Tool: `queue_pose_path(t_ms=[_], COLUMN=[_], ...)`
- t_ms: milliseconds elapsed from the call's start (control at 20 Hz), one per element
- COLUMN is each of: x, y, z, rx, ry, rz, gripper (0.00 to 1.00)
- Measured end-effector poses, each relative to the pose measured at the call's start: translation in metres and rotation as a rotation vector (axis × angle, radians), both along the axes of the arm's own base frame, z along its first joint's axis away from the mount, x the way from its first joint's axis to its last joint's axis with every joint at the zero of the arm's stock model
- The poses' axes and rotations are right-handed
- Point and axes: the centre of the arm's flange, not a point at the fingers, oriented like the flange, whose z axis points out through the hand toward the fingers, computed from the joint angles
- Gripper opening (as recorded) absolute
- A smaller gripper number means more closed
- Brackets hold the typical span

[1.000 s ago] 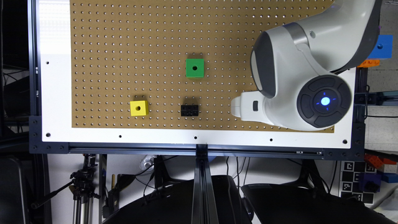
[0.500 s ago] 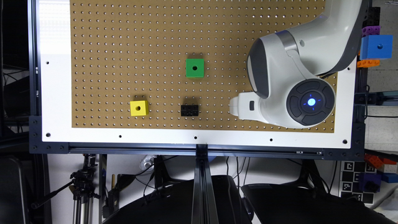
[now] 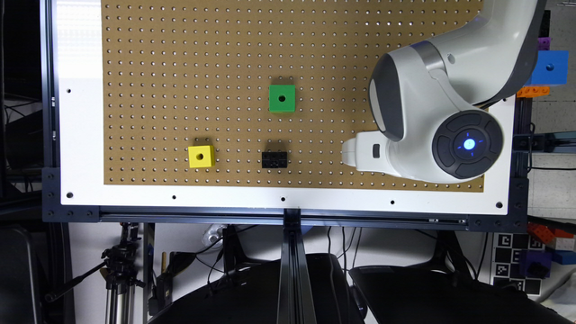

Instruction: Pick up pink block.

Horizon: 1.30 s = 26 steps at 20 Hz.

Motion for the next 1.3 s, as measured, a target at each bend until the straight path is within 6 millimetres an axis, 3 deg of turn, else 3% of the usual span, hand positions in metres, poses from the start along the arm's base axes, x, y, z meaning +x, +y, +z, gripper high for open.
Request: queue_pose_path(t_ms=[250, 550, 600, 1300], x=[-0.001, 0.001, 0.001, 0.002], y=[-0.001, 0.0, -0.001, -0.006], z=[-0.028, -0.028, -0.028, -0.028], rx=[0.003, 0.003, 0.003, -0.002], ry=[0.001, -0.001, -0.001, 0.006], rz=[-0.003, -0.004, -0.004, -0.01], gripper=[1.0, 1.0, 0.0, 0.0])
